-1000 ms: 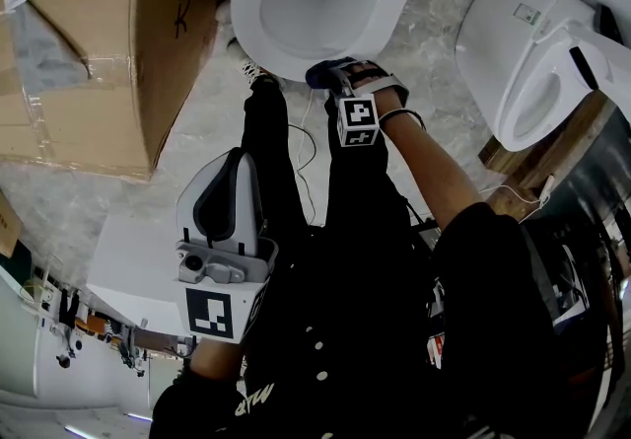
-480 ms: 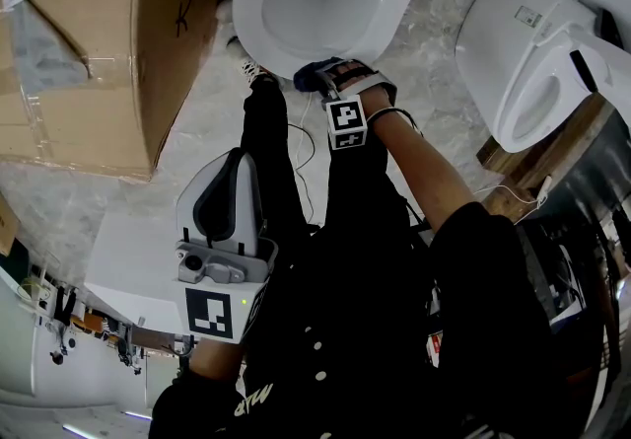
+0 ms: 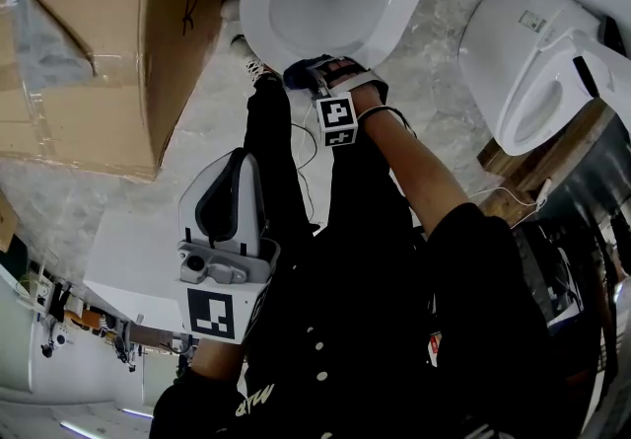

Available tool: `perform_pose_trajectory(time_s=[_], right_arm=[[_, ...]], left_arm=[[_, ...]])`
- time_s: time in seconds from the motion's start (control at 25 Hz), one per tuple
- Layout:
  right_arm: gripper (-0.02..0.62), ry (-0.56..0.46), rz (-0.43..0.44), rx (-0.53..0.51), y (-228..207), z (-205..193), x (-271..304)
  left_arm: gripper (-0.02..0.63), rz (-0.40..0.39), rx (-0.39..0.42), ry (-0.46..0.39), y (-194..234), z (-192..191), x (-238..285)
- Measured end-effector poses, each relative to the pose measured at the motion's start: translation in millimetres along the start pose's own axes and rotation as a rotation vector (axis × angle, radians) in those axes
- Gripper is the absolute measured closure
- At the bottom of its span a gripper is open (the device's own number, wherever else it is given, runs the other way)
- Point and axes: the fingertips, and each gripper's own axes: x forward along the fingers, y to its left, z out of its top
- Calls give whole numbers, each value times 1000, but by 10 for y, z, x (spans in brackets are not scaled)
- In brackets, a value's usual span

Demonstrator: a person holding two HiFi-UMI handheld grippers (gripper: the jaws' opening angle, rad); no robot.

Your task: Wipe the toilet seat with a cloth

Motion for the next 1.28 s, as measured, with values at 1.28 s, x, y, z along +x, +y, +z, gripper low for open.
perform_pose_trajectory(time_s=[1.28], right_arm=[[511, -59, -46, 151, -859, 644, 258]], left_arm=[[600, 43, -29, 4, 337, -34, -115]])
